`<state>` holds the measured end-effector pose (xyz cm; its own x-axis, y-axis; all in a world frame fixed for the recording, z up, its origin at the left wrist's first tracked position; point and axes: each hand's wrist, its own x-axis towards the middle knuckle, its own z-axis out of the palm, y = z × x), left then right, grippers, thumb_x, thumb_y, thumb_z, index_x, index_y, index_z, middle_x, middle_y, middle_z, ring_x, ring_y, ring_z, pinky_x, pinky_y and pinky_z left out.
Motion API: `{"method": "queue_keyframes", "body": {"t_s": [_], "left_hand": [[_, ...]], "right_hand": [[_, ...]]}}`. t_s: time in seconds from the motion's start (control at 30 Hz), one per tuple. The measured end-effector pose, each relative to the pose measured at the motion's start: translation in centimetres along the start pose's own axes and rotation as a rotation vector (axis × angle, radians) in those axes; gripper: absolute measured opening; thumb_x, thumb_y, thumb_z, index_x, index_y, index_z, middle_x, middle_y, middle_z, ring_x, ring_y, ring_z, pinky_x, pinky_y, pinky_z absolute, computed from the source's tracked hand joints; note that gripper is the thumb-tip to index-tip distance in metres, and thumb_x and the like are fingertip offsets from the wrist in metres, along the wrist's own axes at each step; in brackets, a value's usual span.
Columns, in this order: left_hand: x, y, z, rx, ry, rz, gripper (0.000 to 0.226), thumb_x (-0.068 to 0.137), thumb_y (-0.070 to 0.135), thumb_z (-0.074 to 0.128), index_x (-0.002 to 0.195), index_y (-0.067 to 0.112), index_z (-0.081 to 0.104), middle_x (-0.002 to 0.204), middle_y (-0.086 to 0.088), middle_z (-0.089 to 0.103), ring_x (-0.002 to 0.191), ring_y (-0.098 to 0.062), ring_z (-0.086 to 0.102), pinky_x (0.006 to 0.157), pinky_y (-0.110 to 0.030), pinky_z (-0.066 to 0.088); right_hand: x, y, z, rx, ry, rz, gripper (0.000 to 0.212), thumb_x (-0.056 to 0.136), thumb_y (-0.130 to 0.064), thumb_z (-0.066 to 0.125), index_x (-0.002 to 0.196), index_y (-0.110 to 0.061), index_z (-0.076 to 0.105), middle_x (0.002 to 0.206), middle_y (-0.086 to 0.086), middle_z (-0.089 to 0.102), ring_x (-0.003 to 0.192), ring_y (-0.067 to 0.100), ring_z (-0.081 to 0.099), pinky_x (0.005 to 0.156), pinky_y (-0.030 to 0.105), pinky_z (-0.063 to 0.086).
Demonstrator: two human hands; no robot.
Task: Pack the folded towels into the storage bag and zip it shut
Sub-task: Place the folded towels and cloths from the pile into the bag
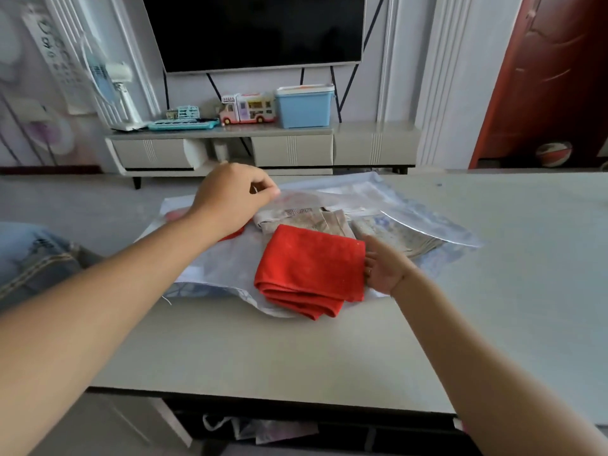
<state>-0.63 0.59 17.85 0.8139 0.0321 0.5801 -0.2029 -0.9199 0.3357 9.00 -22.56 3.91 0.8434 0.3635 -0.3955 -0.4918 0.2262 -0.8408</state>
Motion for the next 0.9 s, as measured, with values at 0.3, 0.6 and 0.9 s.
{"method": "queue_keyframes", "body": {"t_s": [0.3, 0.6, 0.9], "left_hand": [[0.1, 0.1, -0.5, -0.037, -0.072, 0.013, 0.012, 0.081, 0.024, 0.068, 0.082, 0.015, 0.076, 0.08, 0.0, 0.073, 0.074, -0.013, 0.062, 0.069, -0.026, 0.047], [1.4, -0.7, -1.4, -0.078, -0.153, 0.022, 0.014, 0.08, 0.025, 0.07, 0.086, 0.014, 0.076, 0.082, -0.001, 0.074, 0.073, -0.007, 0.061, 0.064, -0.014, 0.042], [1.5, -1.4, -1.3, -0.115, -0.185, 0.043, 0.013, 0.079, 0.026, 0.072, 0.084, 0.015, 0.076, 0.081, -0.004, 0.075, 0.074, -0.012, 0.066, 0.069, -0.018, 0.046]], "right_hand": [[-0.8, 4.0, 4.8, -0.776, 0.332, -0.382, 0.055, 0.076, -0.014, 0.072, 0.126, -0.005, 0.05, 0.11, 0.011, 0.064, 0.094, 0.026, 0.061, 0.076, 0.028, 0.046], [0.6, 0.4, 10.5, 0.057, -0.179, -0.178, 0.022, 0.088, 0.007, 0.046, 0.106, -0.004, 0.051, 0.083, 0.014, 0.057, 0.07, 0.025, 0.057, 0.063, 0.034, 0.05], [4.9, 2.5, 17.5, -0.804, 0.053, -0.138, 0.055, 0.078, -0.01, 0.071, 0.126, 0.0, 0.046, 0.123, 0.016, 0.057, 0.111, 0.03, 0.058, 0.093, 0.033, 0.049]]}}
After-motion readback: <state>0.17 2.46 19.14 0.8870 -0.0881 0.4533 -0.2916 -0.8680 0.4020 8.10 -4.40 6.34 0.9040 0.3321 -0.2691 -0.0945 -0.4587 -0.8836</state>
